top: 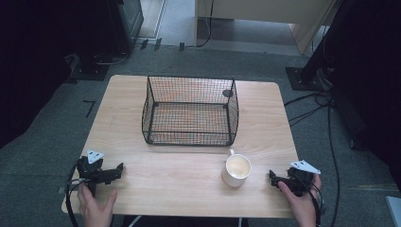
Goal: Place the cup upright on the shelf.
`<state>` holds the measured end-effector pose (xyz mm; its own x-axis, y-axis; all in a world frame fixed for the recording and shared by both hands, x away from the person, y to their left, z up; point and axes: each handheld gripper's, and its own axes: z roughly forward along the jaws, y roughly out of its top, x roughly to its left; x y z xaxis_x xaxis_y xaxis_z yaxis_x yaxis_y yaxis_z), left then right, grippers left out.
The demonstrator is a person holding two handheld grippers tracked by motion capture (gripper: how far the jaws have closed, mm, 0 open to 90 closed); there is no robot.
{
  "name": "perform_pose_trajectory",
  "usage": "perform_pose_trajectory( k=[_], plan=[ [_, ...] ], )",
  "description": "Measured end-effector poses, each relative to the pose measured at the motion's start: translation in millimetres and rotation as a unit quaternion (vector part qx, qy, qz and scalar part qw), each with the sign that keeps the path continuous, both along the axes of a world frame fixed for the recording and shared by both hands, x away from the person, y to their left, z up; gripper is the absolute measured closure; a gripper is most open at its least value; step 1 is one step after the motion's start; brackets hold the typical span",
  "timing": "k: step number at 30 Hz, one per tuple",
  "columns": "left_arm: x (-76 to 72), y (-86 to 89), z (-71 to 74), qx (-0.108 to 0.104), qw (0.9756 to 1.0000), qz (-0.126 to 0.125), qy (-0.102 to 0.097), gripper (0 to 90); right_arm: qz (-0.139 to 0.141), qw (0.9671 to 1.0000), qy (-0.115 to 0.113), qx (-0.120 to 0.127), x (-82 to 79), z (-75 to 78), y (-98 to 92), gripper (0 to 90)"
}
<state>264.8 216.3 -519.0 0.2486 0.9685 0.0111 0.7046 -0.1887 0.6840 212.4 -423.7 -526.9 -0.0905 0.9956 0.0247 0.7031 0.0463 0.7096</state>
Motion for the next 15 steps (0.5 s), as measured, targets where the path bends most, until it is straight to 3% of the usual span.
perform_pose_trajectory(
  k=[5,15],
  plan=[
    [0.1,-0.1,-0.1,-0.001,1.0,0.0,-0.001,0.0,-0.009,0.9999,0.011,-0.001,-2.0,2.4,4.4,0.0],
    [0.0,-0.2,-0.1,-0.001,1.0,0.001,-0.001,0.0,0.007,0.9998,-0.018,0.0,-8.7,19.2,22.6,0.0]
  ],
)
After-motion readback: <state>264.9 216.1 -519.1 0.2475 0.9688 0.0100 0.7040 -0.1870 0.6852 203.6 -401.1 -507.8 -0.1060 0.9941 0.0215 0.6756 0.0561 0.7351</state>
